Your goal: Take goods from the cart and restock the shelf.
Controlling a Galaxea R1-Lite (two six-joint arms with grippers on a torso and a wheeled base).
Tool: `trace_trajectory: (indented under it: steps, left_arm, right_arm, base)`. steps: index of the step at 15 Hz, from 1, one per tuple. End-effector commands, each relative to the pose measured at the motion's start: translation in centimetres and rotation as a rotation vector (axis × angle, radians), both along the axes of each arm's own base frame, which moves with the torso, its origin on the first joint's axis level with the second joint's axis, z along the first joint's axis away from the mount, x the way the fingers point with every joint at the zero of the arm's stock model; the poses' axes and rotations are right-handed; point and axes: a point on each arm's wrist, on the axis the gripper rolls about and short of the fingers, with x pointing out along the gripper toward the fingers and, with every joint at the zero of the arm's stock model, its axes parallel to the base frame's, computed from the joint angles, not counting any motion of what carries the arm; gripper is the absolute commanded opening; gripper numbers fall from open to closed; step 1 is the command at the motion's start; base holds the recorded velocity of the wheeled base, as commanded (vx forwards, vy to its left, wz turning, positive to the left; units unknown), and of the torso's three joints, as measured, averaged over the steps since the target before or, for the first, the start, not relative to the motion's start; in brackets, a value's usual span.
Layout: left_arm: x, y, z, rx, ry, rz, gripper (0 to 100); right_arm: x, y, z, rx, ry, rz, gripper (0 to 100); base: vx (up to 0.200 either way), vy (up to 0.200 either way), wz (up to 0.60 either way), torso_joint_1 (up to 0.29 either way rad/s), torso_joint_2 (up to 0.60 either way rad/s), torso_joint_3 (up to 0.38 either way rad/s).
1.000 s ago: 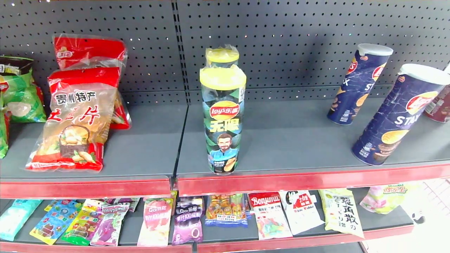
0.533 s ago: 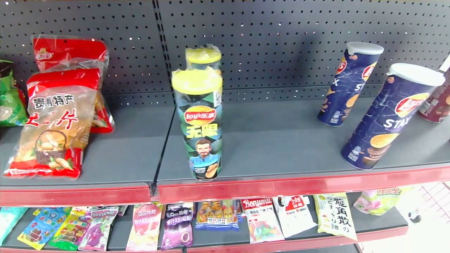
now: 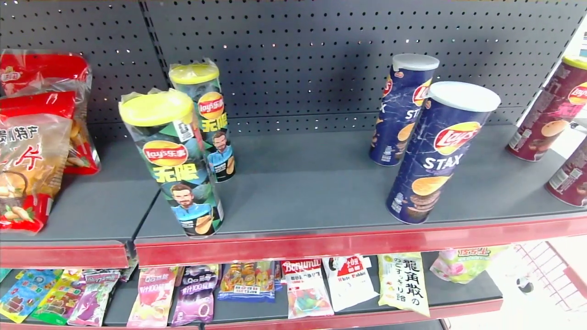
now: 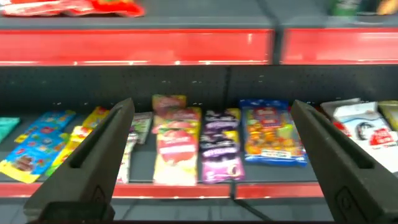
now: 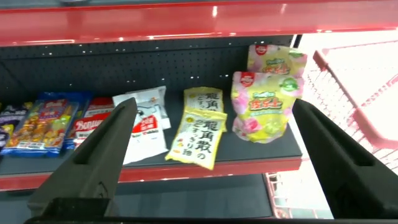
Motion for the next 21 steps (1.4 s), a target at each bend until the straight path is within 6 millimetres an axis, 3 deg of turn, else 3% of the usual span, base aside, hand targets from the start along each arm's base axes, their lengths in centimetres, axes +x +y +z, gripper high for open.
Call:
trace_trajectory:
  steps: [1, 7, 21]
  left_arm:
    - [0.01, 0.0, -0.03, 0.0, 0.0, 0.0, 100]
    - [-0.01, 0.0, 0.02, 0.0, -0.002, 0.002, 100]
    - [0.01, 0.0, -0.04, 0.0, 0.001, 0.0, 100]
  right_arm:
    - [0.0, 0.0, 0.0, 0.0, -0.001, 0.0, 100]
    - [0.0, 0.0, 0.0, 0.0, -0.001, 0.0, 100]
    - [0.0, 0.0, 0.0, 0.001, -0.001, -0.001, 100]
  base:
    - [0.0, -0.2, 0.0, 0.012, 0.0, 0.002]
    - [0.0, -0.2, 0.0, 0.001, 0.0, 0.004]
    - [0.0, 0.0, 0.0, 0.0, 0.0, 0.0]
